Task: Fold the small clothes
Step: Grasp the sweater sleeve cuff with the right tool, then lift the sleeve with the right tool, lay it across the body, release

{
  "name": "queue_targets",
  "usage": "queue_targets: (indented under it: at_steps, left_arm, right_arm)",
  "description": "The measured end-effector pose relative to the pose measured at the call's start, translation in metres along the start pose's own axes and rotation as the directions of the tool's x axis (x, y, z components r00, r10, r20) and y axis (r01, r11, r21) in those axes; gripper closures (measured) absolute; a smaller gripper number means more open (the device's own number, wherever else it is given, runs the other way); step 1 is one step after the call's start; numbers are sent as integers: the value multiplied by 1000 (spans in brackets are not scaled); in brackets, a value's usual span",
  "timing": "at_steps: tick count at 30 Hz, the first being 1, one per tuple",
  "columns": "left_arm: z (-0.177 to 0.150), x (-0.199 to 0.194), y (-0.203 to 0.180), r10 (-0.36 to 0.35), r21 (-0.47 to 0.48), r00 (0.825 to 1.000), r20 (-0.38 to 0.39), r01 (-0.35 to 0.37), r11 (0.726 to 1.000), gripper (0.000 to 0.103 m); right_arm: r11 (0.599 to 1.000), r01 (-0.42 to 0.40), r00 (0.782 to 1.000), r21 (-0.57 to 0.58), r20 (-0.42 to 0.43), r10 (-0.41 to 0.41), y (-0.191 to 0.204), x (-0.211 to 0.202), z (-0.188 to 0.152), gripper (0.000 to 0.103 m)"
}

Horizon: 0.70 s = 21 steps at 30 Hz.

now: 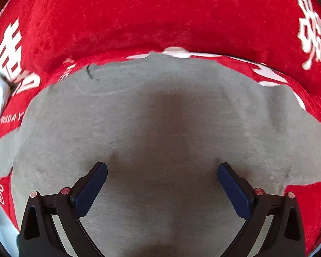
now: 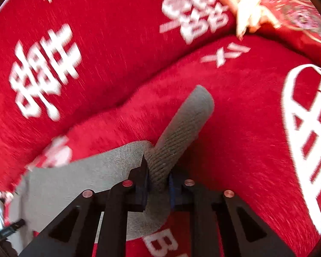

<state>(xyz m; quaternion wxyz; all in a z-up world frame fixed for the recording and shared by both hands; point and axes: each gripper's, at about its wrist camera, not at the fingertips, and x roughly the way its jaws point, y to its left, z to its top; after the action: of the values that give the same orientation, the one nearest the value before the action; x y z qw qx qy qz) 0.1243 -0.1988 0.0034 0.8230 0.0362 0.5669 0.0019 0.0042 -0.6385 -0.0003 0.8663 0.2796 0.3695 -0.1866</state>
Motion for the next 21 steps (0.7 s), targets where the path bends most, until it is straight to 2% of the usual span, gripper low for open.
queue_targets:
  at_steps: [3, 6, 8, 12, 16, 21]
  left_arm:
    - [-5, 5, 8, -20, -34, 1000, -16, 20, 999, 0]
    - [-10, 0, -3, 6, 35, 1000, -13, -5, 999, 0]
    - [-14, -7, -7, -11, 79, 1000, -14, 12, 997, 0]
    - [-26, -19, 5, -25, 94, 1000, 8, 24, 995, 0]
    - [-43, -23, 28, -57, 68, 998, -3, 57, 996, 0]
    - [-66, -32, 54, -109, 43, 994, 11, 108, 993, 0]
  right_arm:
    - [1000, 11, 997, 18, 78, -12, 0, -25, -3, 87]
    - [996, 88, 990, 14, 110, -89, 4, -36, -6, 87]
    - [995, 100, 989, 32, 107, -103, 3, -39, -5, 87]
    - [995, 99, 990, 30, 100, -101, 8, -51, -7, 87]
    - [996, 87, 990, 38, 108, -90, 20, -70, -3, 87]
    - [995, 101, 990, -12, 98, -99, 55, -88, -4, 87]
